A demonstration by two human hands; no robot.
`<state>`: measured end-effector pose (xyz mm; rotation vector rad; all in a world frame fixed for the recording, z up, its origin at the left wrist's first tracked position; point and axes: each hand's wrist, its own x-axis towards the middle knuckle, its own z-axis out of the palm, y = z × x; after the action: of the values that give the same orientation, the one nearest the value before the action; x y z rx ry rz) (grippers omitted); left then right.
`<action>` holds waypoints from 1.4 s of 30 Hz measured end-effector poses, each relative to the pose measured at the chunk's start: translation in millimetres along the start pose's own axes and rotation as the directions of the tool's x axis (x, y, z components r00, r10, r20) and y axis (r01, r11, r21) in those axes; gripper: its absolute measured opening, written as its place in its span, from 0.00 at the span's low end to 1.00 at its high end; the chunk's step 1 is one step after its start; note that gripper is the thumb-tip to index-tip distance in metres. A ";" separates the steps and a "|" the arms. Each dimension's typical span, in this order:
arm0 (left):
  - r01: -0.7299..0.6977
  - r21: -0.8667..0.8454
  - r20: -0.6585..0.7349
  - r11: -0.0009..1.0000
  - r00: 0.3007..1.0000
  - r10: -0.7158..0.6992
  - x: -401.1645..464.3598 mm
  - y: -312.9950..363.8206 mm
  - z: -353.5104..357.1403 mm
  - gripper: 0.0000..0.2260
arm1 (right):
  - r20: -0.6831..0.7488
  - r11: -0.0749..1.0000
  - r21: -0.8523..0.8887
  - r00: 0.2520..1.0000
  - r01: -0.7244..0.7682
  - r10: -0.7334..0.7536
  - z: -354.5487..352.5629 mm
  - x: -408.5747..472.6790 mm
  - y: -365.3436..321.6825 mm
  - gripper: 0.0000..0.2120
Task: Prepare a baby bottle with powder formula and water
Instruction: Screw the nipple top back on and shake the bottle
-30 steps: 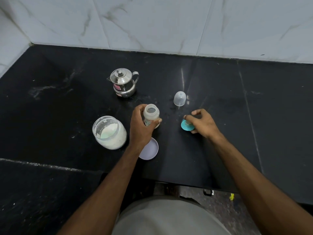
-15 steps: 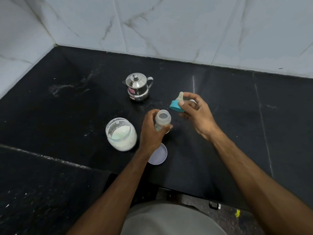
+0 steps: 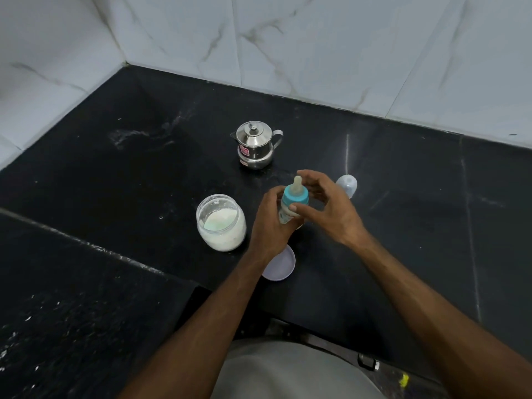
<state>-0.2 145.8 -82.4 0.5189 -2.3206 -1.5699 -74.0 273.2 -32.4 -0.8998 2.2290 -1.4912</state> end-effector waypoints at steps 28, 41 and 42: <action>0.022 0.045 0.001 0.999 1.000 -0.022 3.3 0.4 1.2 0.29 | 0.009 0.994 -0.106 1.000 0.013 -0.012 -1.8 7.4 4.3 0.34; -0.019 0.013 0.007 1.000 1.000 0.018 1.4 -1.3 -0.9 0.27 | 0.129 0.975 -0.222 0.991 0.000 0.029 -8.1 9.5 2.4 0.38; -0.023 0.002 0.008 1.000 1.000 0.023 0.9 -1.4 -1.1 0.28 | 0.144 0.970 -0.243 0.989 0.013 0.023 -10.7 9.5 1.2 0.35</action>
<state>-0.3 144.0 -83.2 0.4860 -2.3254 -1.5622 -87.7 275.0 -28.4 -1.0386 2.3349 -1.1248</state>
